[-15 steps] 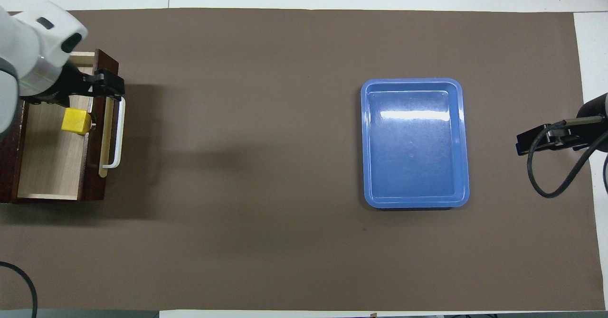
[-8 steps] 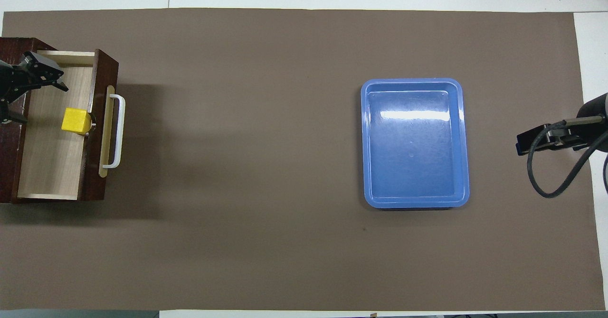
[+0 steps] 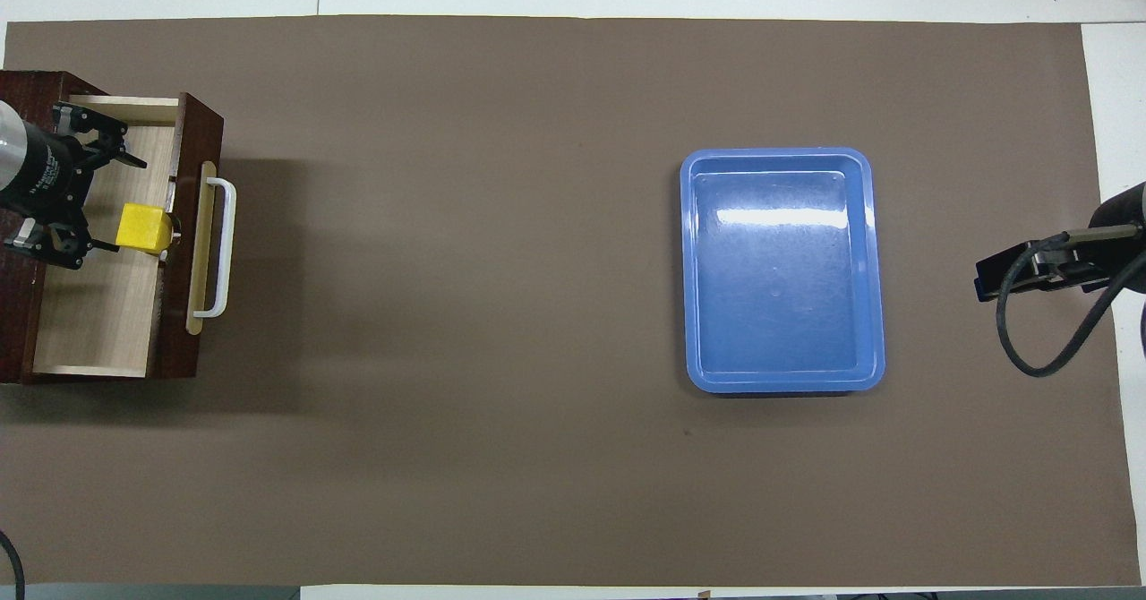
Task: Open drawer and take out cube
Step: 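Close the left gripper on the yellow cube inside the drawer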
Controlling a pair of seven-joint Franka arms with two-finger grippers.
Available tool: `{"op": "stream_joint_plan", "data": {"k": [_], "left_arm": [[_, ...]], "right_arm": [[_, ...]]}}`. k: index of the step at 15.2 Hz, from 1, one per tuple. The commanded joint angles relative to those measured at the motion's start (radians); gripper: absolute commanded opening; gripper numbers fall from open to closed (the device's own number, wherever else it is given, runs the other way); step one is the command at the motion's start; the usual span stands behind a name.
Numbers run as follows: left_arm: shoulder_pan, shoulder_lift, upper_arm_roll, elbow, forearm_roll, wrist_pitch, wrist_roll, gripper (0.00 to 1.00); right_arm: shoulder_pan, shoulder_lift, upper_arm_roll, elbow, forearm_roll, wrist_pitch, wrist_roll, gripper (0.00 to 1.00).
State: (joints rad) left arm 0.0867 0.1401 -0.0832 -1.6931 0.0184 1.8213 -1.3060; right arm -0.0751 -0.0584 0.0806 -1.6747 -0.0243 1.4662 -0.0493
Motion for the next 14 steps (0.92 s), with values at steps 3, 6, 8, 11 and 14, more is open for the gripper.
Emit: {"op": "stream_joint_plan", "data": {"k": [3, 6, 8, 11, 14], "left_arm": [[0.037, -0.019, 0.002, -0.062, -0.005, 0.056, -0.042, 1.00], [0.065, -0.019, 0.002, -0.094, -0.005, 0.082, 0.008, 1.00], [0.068, -0.017, 0.002, -0.114, -0.003, 0.093, 0.008, 1.00], [0.067, -0.019, 0.002, -0.138, -0.002, 0.099, 0.004, 1.00], [0.067, -0.019, 0.002, -0.155, -0.002, 0.115, 0.001, 1.00]], "right_arm": [[-0.014, -0.018, 0.007, -0.013, -0.003, -0.007, -0.026, 1.00], [-0.015, -0.018, 0.007, -0.013, -0.003, -0.007, -0.024, 1.00], [-0.015, -0.018, 0.007, -0.013, -0.003, -0.001, -0.023, 1.00], [-0.005, -0.018, 0.008, -0.011, -0.003, 0.005, -0.023, 1.00], [-0.005, -0.017, 0.010, -0.010, -0.002, 0.005, -0.026, 1.00]]}}
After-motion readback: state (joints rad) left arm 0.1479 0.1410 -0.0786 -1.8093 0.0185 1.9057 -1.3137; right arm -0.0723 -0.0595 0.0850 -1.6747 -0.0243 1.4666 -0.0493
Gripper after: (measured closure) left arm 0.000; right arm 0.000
